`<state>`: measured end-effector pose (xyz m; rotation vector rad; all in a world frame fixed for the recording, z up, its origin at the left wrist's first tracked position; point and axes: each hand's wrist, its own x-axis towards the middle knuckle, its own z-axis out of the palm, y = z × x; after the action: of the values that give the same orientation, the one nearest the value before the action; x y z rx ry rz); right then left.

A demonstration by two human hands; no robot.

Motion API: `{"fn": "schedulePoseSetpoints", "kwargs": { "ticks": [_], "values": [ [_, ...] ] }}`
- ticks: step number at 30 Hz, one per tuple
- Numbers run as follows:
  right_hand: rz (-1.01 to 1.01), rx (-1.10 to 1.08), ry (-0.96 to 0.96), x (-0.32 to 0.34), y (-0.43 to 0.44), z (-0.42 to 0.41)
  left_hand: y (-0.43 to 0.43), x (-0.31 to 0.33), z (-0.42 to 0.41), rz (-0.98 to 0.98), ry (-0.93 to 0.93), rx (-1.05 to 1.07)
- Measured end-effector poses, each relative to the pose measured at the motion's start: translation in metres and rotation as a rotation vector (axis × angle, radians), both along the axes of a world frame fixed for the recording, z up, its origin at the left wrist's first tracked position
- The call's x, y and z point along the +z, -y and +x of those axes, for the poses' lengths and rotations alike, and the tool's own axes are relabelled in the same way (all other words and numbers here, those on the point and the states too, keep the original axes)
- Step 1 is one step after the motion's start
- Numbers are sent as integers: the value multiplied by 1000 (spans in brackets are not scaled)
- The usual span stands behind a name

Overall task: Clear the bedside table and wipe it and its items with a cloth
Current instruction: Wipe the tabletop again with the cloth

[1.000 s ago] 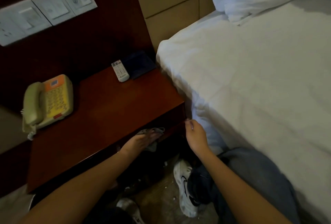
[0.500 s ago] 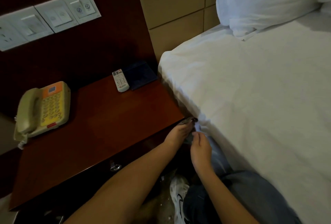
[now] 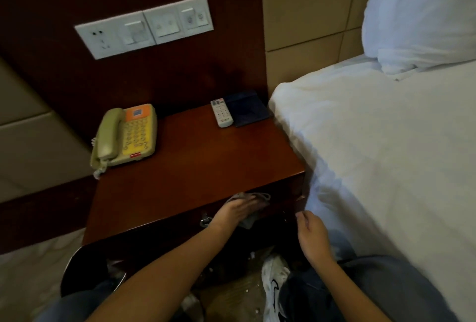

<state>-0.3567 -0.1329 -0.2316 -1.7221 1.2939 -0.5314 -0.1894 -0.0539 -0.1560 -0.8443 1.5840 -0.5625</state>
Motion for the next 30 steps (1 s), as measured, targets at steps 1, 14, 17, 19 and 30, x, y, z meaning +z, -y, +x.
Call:
{"fn": "schedulePoseSetpoints", "kwargs": {
  "ticks": [1,14,17,19,30],
  "values": [
    [-33,47,-32,-2,-4,3,-4,-4,7,-53,-65,60],
    [-911,667,-422,78,-52,123,-91,6,106,-618,-955,1027],
    [-860,861,-602,80,-77,160,-130,5,134,-627,-939,1057],
    [-948,889,-655,84,-97,181,-157,5,151,-658,-974,1111],
    [-709,1064,-456,74,-179,276,-221,7,191,-907,-1178,1185]
  ]
}}
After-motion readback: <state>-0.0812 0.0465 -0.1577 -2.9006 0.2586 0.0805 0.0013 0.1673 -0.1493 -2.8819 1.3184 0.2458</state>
